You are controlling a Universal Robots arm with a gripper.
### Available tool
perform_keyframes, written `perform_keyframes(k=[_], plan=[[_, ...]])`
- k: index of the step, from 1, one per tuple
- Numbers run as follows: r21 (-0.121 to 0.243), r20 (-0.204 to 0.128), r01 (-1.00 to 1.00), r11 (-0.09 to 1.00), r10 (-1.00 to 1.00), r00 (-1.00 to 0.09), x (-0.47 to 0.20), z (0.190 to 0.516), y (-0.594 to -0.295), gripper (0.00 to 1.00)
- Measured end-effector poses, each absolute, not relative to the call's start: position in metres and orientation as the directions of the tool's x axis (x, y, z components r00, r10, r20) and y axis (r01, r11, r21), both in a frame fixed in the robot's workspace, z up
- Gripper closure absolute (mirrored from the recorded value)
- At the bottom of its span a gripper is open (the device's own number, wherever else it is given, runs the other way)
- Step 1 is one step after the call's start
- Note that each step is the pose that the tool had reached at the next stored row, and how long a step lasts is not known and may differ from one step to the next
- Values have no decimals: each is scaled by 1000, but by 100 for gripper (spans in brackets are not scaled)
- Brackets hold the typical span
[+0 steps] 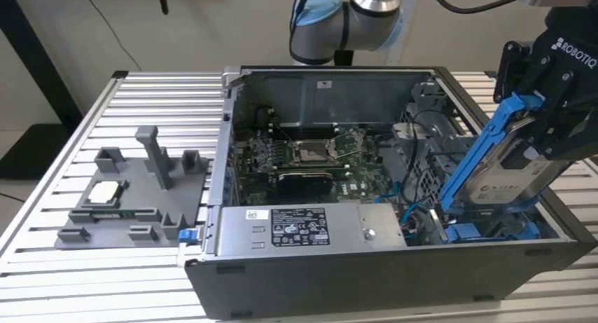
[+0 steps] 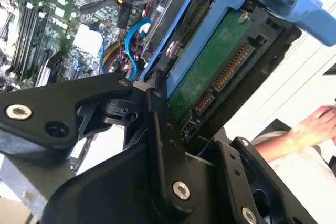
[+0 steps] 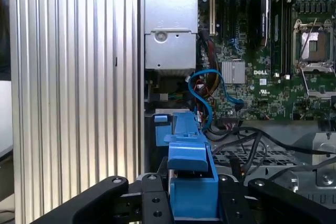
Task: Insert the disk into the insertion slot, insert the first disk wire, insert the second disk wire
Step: 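Insert the disk into the insertion slot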
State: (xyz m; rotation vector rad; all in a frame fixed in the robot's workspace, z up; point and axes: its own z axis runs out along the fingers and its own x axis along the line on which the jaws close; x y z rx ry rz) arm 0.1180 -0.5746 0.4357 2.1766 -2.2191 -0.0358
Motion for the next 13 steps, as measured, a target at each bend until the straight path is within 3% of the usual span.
perform_keyframes(k=[13], plan=[[38,7,-999,7,-1000,-7,119,423,-575,67]])
